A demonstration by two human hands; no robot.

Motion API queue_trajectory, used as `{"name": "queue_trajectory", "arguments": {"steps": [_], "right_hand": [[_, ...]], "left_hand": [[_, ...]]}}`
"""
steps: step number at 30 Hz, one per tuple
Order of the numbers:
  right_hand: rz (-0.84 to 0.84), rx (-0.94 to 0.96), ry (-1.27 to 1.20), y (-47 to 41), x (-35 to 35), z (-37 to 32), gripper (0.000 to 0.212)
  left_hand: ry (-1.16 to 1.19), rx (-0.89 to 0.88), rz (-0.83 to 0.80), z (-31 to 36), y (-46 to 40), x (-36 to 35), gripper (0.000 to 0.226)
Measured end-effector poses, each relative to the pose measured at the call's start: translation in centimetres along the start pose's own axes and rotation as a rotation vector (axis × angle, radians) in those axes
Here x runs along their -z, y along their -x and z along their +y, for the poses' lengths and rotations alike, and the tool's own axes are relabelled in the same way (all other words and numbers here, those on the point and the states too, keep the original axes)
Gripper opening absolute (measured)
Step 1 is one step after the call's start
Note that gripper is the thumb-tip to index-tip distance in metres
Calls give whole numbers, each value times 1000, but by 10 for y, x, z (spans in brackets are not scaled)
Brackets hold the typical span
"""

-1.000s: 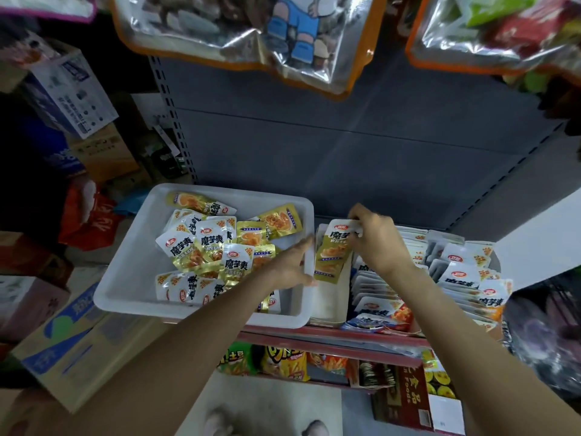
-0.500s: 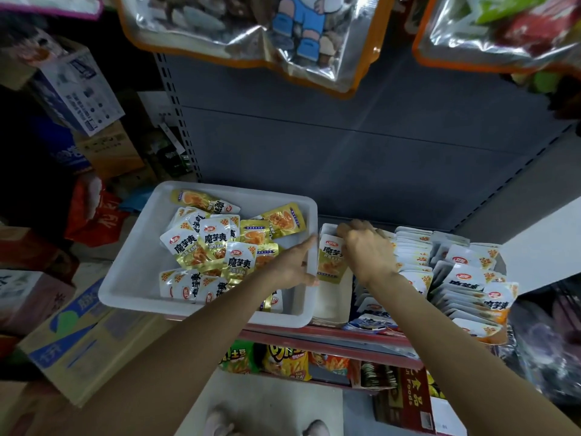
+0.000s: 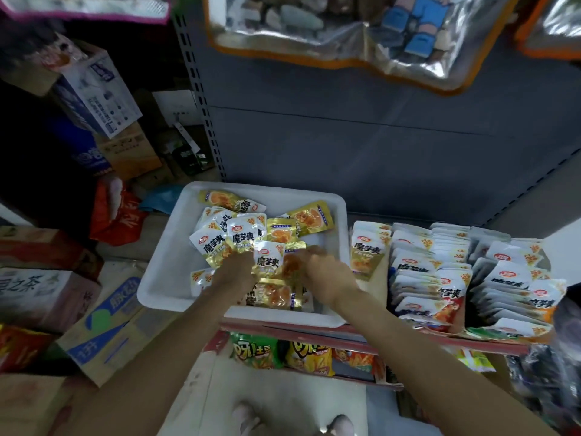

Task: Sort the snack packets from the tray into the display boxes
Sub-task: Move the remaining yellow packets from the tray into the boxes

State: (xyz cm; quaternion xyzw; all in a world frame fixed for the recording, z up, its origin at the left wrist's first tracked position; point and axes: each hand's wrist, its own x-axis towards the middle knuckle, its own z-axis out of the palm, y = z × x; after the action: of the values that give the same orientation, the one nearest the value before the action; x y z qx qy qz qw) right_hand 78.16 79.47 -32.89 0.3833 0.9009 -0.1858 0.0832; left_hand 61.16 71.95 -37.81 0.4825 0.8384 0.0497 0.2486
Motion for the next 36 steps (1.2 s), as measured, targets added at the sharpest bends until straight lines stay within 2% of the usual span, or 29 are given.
{"name": "queue_trajectory", "arguments": {"steps": [3,6,14,17,19,20,23,26,27,31,33,36], "right_hand": [[-142,-77,-69,-24,-30,-10,41],[-278,-48,-60,-41,-52,-17,34],[-203,-77,-44,-61,-73,-10,21],[-220,-131,-114,-58,-66,-3,21],[-233,-141,-173,-53,-58,2,22],[-225,-129,-192,-49,-52,4,19],[-149,-56,-264,-36,-26,9,8],[-25,17,-480,-16,4,12,24],[34,40,-523,-9,13,13,24],[263,78,-603,6,42,22,14],[351,16,-701,11,56,34,17],[506,-79,-734,20,75,60,30]], "left_hand": [[-59,89,-103,-27,0,5,26],[-51,106,-195,-34,4,8,31],[84,130,-185,-39,-8,-2,34],[146,107,-201,-37,-8,0,25],[219,63,-161,-33,-5,3,12],[264,25,-119,-29,-3,6,14],[426,-108,82,-12,4,21,11],[607,-273,273,21,15,43,3],[634,-328,305,35,18,50,2],[773,-424,389,86,17,63,3],[857,-370,407,101,10,59,5],[773,-313,338,115,0,41,23]]}}
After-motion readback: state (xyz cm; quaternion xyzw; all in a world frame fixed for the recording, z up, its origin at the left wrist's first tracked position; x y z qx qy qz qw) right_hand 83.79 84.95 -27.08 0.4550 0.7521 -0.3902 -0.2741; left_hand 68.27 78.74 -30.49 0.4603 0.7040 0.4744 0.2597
